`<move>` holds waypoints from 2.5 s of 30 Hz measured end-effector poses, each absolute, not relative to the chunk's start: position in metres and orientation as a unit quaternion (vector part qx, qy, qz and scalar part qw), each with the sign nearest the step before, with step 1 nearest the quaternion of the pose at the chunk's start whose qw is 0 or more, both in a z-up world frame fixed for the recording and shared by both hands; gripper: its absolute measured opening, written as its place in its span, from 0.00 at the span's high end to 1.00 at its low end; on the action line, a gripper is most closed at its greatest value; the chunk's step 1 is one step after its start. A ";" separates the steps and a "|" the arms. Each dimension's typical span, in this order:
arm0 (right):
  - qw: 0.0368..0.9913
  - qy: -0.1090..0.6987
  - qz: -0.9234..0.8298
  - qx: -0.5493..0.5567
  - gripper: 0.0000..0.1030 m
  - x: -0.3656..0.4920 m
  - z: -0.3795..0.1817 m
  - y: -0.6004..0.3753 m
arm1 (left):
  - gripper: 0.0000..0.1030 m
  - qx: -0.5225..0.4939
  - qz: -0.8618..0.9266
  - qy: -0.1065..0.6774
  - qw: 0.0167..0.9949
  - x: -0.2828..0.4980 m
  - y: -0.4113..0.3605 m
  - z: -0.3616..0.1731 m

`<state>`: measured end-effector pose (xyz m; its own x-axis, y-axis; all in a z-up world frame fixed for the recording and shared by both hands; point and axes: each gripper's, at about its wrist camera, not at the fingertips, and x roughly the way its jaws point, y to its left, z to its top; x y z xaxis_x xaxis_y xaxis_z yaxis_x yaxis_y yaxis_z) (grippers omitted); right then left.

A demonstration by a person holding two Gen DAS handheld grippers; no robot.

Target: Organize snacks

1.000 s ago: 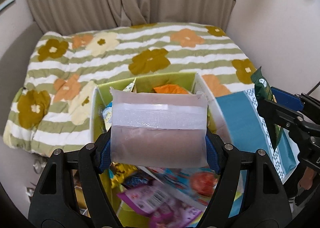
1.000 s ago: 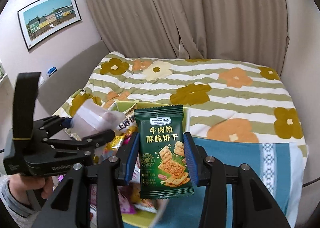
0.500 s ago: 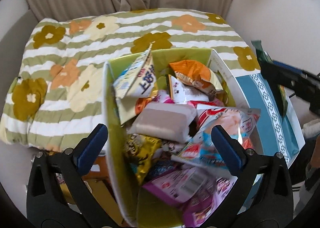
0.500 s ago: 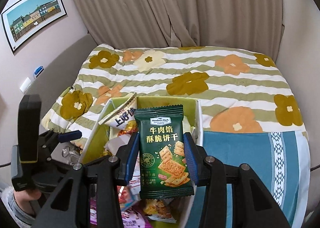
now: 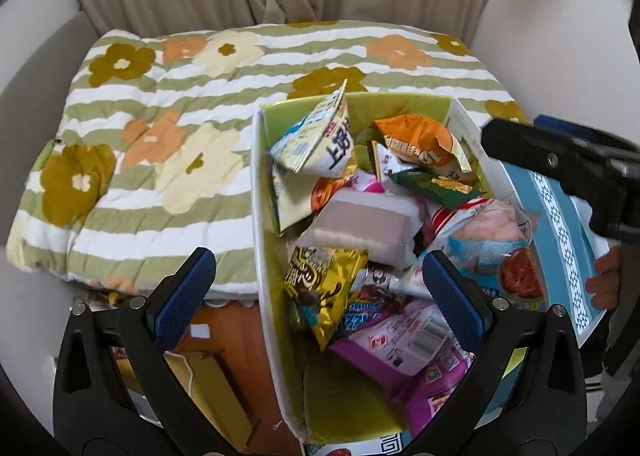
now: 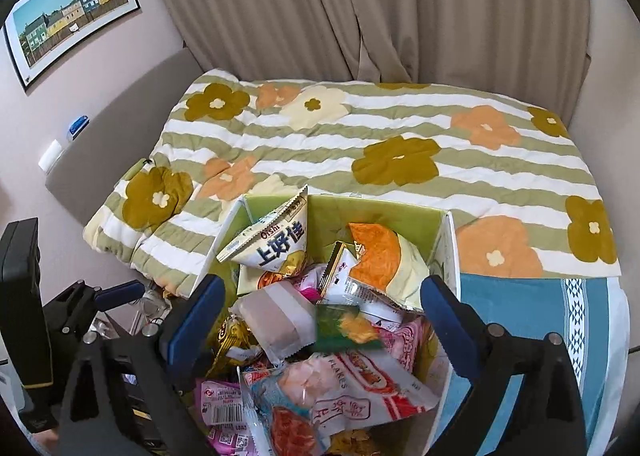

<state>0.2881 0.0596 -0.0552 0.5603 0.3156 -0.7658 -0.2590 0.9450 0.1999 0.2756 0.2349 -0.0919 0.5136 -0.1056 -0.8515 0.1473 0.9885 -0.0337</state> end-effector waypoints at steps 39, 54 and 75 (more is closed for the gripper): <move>0.964 0.266 -0.002 -0.006 0.01 0.005 0.034 -0.119 | 0.01 0.012 -0.026 0.275 0.961 0.002 0.087 0.037; 0.966 0.259 -0.005 0.005 0.01 -0.005 0.033 -0.129 | 0.01 0.018 -0.024 0.270 0.962 -0.003 0.078 0.038; 0.965 0.261 -0.005 0.007 0.01 -0.006 0.032 -0.131 | 0.01 0.020 -0.019 0.269 0.963 0.001 0.079 0.039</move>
<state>-0.0064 -0.1314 0.0319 0.8638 -0.0060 -0.5037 0.0136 0.9998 0.0113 0.0013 0.0793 0.0391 0.8540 -0.0263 -0.5196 0.0474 0.9985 0.0273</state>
